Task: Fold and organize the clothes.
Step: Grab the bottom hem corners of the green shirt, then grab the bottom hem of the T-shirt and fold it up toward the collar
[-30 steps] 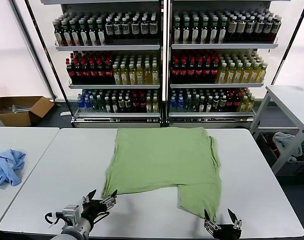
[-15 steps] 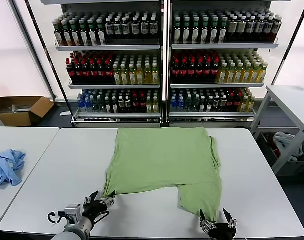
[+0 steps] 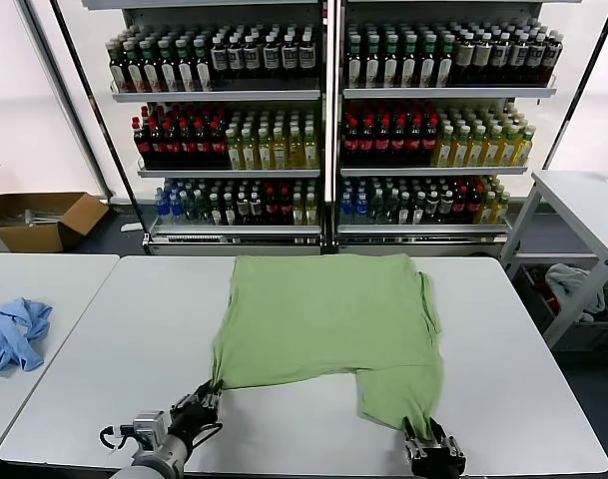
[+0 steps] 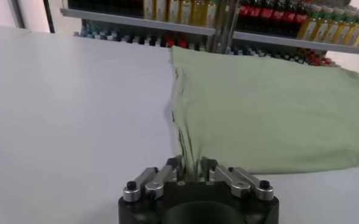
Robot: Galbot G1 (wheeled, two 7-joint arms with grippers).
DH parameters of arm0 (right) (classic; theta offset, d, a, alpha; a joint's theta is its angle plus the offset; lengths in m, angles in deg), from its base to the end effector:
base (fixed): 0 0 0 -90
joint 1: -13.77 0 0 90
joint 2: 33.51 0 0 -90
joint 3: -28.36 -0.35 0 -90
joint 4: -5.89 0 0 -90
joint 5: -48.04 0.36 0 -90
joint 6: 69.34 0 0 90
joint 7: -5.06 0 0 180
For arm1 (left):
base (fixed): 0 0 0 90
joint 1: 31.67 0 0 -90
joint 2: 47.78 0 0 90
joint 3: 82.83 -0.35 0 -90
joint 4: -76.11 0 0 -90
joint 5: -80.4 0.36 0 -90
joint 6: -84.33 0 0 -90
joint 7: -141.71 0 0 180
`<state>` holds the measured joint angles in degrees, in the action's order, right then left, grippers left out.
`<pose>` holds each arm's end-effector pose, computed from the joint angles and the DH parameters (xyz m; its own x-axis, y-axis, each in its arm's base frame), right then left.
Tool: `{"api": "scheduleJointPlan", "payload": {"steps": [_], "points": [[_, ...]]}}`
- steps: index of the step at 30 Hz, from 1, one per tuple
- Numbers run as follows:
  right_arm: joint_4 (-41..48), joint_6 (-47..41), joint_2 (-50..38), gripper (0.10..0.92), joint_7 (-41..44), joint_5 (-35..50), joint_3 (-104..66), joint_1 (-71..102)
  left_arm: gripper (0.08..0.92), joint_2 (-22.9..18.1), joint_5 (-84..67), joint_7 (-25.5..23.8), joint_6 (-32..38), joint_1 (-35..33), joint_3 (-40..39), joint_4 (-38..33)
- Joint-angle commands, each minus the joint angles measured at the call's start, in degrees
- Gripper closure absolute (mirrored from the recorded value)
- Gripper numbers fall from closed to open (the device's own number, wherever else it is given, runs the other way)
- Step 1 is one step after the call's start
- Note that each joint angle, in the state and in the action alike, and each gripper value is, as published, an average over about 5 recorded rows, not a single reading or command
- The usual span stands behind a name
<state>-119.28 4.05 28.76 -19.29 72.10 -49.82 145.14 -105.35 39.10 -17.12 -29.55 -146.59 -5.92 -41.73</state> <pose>0.1142 -0.0130 -0.3062 -0.8593 -0.0172 0.5113 -0.0260 0.9996 -0.0101 0.2002 0.0367 -0.3049 -0.8172 0.1386 0.5595 0.0788 0.9884 -0.1297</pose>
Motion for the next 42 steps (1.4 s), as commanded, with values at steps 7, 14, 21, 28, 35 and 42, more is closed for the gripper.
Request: {"api": "scheduleJointPlan", "payload": {"steps": [7,14,21,28,35,42], "points": [[0.9,0.7,0.0,0.918,0.0,0.0,0.3,0.0,0.919,0.0,1.1,-0.5,0.6,-0.6,-0.1,0.1],[0.0,2.9,0.3,0.918,-0.4,-2.5,0.2,0.7,0.919,0.0,1.9,-0.6,1.6,-1.4,0.1,-1.5],[-4.3,3.7,0.6,0.918,-0.7,-5.0,-2.4,1.4,0.919,0.2,1.7,-0.3,1.8,-1.8,1.5,-5.4],[-7.8,3.9,0.2,0.918,-0.9,-5.7,-7.2,1.5,0.919,0.3,1.2,0.6,1.7,-2.1,2.4,-9.7],[-8.8,3.5,-1.4,0.918,-1.2,-5.6,-10.0,-0.8,0.919,0.6,-0.4,1.5,1.2,1.5,3.2,-10.8],[-6.3,0.8,-2.7,0.918,-0.7,-5.6,-9.8,-8.1,0.919,1.4,-0.6,2.5,-0.4,8.2,1.7,-8.3]]}}
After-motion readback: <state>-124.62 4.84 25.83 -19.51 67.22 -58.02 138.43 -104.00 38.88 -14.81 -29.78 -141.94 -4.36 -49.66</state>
